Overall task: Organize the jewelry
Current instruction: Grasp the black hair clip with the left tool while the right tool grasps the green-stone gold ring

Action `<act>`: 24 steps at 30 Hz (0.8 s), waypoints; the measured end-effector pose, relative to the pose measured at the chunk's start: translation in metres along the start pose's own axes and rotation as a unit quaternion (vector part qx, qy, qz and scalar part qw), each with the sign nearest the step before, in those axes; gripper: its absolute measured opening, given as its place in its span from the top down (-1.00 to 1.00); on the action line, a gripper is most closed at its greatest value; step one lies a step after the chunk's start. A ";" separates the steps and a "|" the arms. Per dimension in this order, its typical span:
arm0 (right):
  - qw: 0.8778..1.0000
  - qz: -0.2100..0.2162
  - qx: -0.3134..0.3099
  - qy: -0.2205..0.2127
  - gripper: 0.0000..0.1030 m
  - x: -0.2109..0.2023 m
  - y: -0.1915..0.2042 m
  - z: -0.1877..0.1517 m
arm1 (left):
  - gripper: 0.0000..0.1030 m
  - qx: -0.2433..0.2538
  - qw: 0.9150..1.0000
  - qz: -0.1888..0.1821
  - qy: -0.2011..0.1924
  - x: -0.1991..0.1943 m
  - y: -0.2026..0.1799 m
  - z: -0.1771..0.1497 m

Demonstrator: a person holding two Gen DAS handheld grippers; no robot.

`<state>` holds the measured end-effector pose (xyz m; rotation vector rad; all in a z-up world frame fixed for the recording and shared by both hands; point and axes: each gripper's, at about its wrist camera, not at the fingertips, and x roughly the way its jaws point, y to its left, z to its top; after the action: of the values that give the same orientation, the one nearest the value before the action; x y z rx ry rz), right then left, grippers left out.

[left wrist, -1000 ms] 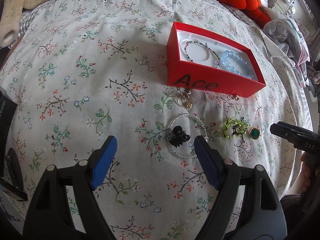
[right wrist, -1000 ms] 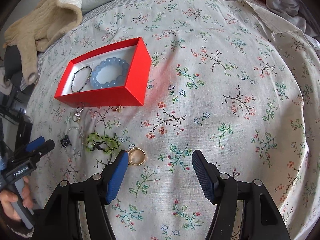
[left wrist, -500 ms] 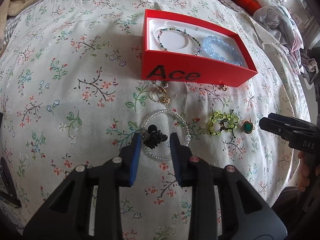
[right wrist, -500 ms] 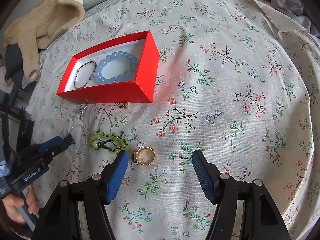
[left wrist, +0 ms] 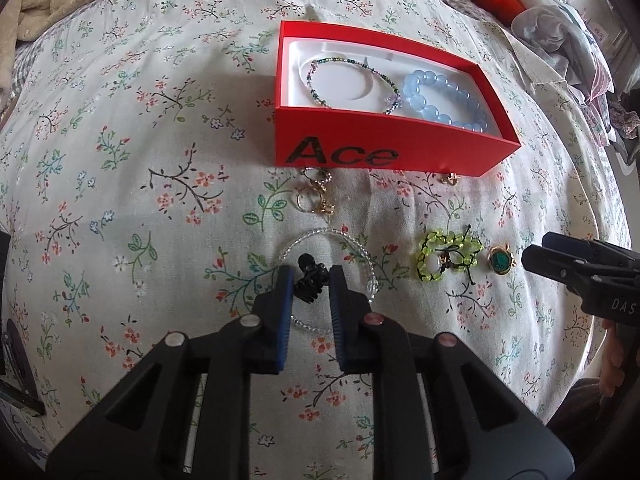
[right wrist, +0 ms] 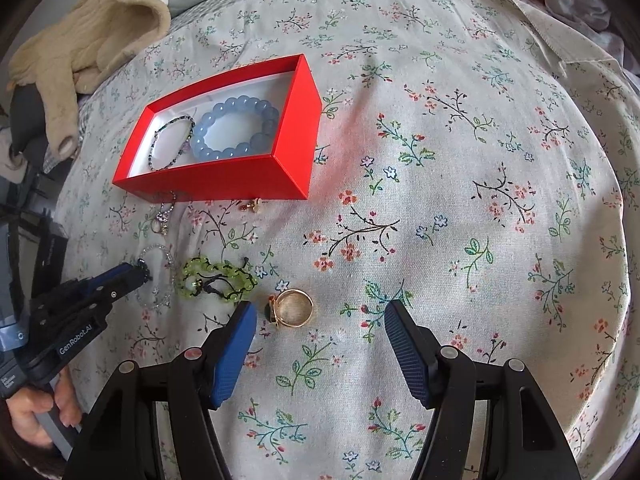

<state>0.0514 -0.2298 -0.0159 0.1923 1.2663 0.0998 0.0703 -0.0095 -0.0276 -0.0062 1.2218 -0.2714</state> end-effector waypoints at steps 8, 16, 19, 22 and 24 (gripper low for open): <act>1.000 0.004 0.002 0.019 -0.31 0.013 0.007 -0.001 | 0.62 -0.005 1.000 -0.005 -0.013 -0.012 0.006 -0.002; 0.999 0.002 -0.008 0.035 -0.31 0.031 0.021 0.002 | 0.62 -0.005 1.000 0.001 -0.011 -0.012 0.009 -0.003; 0.999 -0.007 -0.010 0.034 -0.20 0.038 0.024 0.001 | 0.62 -0.005 1.000 0.001 -0.010 -0.013 0.010 -0.004; 0.999 -0.011 -0.028 0.025 0.27 0.039 0.031 0.002 | 0.62 -0.006 1.000 0.001 -0.011 -0.012 0.010 -0.004; 0.999 -0.011 -0.028 0.025 0.40 0.040 0.033 0.002 | 0.62 -0.007 1.000 0.002 -0.011 -0.013 0.010 -0.004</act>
<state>0.0661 -0.1907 -0.0459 0.1278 1.3138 0.1222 0.0646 0.0033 -0.0188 -0.0185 1.2024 -0.2600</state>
